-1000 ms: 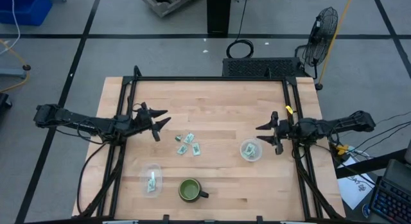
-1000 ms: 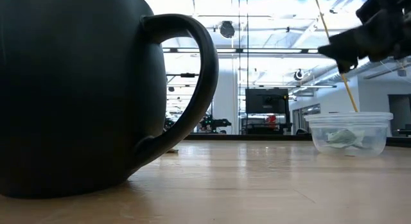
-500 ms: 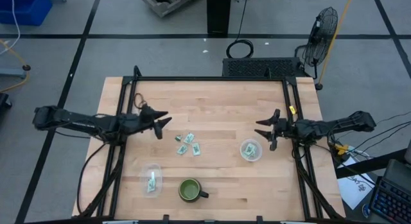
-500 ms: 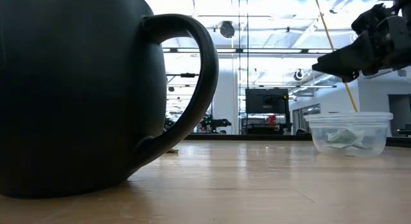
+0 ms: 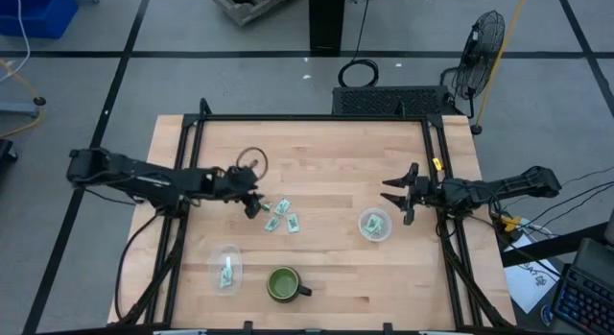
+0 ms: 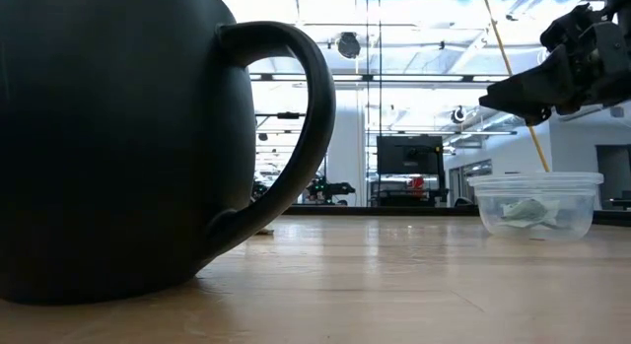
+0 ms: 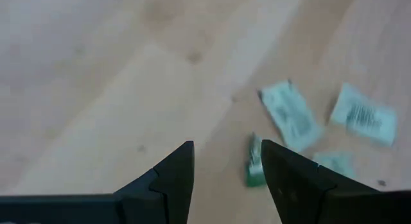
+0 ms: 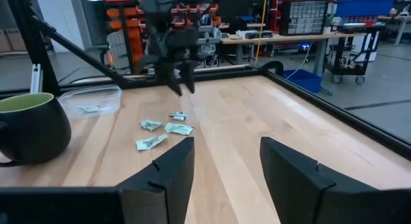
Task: Pick and place Stevia / Truvia into bins
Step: Put the green truvia packet into the rectangular transparent container
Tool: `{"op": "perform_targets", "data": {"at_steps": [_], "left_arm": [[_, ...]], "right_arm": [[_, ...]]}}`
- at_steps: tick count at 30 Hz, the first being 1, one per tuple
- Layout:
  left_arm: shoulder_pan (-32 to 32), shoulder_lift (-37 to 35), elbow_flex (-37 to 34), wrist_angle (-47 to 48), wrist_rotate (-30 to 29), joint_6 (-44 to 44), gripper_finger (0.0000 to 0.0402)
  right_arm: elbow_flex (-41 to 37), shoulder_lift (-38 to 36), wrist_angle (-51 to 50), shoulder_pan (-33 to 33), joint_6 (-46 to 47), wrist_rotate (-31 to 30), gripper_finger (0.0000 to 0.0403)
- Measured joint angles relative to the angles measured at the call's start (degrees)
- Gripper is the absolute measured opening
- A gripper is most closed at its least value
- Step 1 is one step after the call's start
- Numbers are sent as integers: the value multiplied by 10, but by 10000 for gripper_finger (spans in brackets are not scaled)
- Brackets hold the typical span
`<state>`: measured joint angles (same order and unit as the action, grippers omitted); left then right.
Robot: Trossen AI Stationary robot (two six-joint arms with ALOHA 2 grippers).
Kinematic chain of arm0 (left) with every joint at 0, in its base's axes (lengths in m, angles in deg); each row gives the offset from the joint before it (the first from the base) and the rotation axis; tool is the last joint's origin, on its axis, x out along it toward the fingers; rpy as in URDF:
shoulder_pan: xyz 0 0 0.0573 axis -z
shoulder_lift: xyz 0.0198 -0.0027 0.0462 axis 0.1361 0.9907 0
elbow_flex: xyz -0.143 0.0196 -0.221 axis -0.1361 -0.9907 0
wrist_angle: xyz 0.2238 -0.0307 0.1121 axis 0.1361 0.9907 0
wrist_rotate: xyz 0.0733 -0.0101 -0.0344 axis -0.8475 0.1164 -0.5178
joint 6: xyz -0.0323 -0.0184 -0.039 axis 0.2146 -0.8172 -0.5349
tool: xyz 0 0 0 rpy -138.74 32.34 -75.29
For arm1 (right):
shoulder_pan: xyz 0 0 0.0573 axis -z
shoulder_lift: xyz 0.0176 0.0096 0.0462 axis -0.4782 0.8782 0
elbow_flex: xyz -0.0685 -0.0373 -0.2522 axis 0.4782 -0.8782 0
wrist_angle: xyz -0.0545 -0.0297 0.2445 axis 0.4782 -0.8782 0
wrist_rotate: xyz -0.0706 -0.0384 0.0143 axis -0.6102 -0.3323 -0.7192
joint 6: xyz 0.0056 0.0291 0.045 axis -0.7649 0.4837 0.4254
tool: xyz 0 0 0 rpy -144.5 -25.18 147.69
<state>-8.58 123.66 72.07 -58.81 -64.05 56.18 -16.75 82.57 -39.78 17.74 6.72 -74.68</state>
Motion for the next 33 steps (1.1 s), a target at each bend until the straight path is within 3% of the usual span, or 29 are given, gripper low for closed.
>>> {"op": "perform_targets", "data": {"at_steps": [6,9,14,22,27,33], "left_arm": [[67,60,0,-85,7,13,185],[93,83,2,-97,-17,14,195],[96,107,11,-50,-59,-16,242],[98,150,34,-64,-44,8,305],[96,195,37,-65,-38,21,298],[95,200,37,-74,-54,26,261]], "right_arm": [[0,0,0,0,0,0,169],[0,0,0,0,0,0,168],[-1,0,0,0,0,0,170],[-1,0,0,0,0,0,170],[-1,0,0,0,0,0,170],[-1,0,0,0,0,0,170]]}}
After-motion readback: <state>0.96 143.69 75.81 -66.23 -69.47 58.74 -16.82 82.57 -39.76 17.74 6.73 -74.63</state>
